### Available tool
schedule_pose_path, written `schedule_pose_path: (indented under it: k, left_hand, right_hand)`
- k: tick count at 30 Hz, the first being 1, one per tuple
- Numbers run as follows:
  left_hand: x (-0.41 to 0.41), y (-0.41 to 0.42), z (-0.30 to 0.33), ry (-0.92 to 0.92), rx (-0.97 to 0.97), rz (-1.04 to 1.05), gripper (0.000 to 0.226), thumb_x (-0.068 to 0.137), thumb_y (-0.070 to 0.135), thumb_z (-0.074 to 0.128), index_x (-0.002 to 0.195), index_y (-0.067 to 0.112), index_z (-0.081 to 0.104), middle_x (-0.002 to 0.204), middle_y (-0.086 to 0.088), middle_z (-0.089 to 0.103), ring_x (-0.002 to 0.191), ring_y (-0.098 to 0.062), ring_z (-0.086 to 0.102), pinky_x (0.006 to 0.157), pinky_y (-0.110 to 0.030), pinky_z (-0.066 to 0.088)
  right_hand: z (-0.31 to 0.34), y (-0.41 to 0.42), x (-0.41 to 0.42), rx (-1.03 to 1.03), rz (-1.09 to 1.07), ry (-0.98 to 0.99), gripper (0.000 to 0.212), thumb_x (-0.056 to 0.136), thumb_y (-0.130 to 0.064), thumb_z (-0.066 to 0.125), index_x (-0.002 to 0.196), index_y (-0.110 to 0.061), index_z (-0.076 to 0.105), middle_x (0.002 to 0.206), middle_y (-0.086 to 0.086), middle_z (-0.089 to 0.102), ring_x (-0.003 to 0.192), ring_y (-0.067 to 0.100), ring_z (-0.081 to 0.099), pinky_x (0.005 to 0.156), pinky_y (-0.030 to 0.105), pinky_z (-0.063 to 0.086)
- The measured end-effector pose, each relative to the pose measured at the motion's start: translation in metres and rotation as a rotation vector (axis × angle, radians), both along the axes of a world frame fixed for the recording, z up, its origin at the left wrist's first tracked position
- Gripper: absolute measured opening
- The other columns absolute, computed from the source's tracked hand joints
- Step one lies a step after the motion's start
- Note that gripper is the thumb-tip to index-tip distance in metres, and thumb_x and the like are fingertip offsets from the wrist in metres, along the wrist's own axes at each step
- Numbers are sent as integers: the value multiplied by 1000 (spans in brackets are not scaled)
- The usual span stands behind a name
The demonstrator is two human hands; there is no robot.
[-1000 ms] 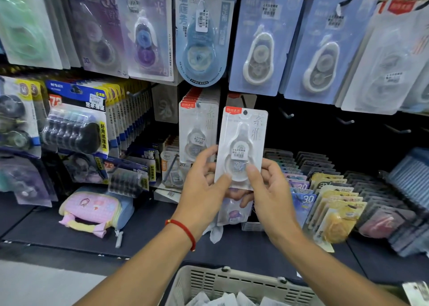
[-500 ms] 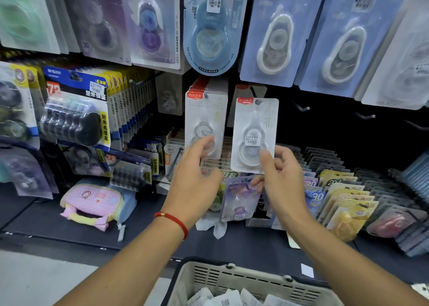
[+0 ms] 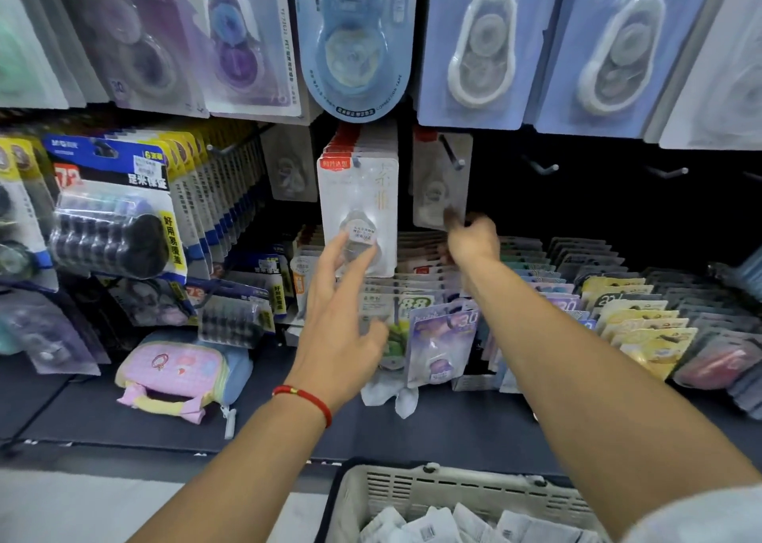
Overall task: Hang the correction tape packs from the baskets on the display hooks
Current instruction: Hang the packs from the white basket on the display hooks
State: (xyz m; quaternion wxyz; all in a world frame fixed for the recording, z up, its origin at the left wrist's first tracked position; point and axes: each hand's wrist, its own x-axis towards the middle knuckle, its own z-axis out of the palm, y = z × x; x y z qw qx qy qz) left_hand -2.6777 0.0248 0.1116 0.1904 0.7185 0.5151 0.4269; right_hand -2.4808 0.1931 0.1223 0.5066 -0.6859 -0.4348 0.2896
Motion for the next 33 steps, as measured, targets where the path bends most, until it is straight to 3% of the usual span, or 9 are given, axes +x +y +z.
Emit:
schedule_pose_path:
  k: [5,7,10,14,17,21,24,28,33]
  left_hand:
    - [-3,-6,5,65,-23,49,56,92,0,62,143,22,57,144,2,45,130,-17,50,108,-32,46]
    - [-5,-9,5,189,-141,-23,47,95,3,60,138,21,61,126,1,62,108,-17,61,101,-33,50]
    - [-5,-24,-6,504,-433,-312,40,99,12,63,136,24,64,114,2,68,99,-18,67,96,-31,52]
    - [13,-52,-44,1000,-603,-585,43,101,24,59,144,30,58,122,1,71,105,-17,62,96,-29,48]
    - [33,-73,-88,1203,-628,-648,47,102,23,56,149,28,52,140,-4,63,124,-26,58,100,-31,45]
    - [55,-105,-158,1153,-684,-577,51,103,21,56,153,24,48,152,-8,53,139,-29,50,112,-39,43]
    - [58,-136,-209,1058,-725,-469,64,100,16,56,160,26,37,166,-7,34,152,-28,31,121,-42,35]
    - [50,-170,-253,932,-843,-387,87,96,6,60,167,32,16,177,-3,2,162,-25,7,130,-44,20]
    - [45,-178,-261,881,-757,-303,99,93,5,65,167,34,7,176,-1,-8,161,-27,8,123,-47,35]
  right_hand:
    - [-15,-55,32,46,73,-62,26,104,-30,58,127,-18,57,110,6,68,91,31,74,82,51,62]
    - [-22,-91,54,79,179,-181,10,103,-18,58,110,-24,62,96,0,70,79,20,75,67,41,62]
    - [-39,-150,83,-31,368,-262,22,101,-7,57,91,-25,66,81,1,71,57,7,68,48,23,51]
    - [-92,-223,107,-359,628,-328,20,103,-4,55,91,-18,65,81,1,67,64,17,64,62,30,54]
    - [-146,-268,117,-619,803,-692,17,103,-18,57,114,-15,70,103,-1,67,90,19,63,78,28,47]
    - [-214,-308,107,-766,946,-862,47,103,-29,60,147,-15,53,144,11,58,133,30,54,104,34,44]
    - [-252,-319,83,-734,935,-779,67,103,-29,62,160,-14,32,159,13,41,143,34,46,115,42,42]
    - [-293,-339,47,-670,567,-462,59,101,-23,68,151,-9,41,146,15,51,137,34,51,110,39,44]
    - [-307,-355,32,-574,371,-374,28,96,-17,72,123,-13,68,118,9,71,113,28,67,99,39,52]
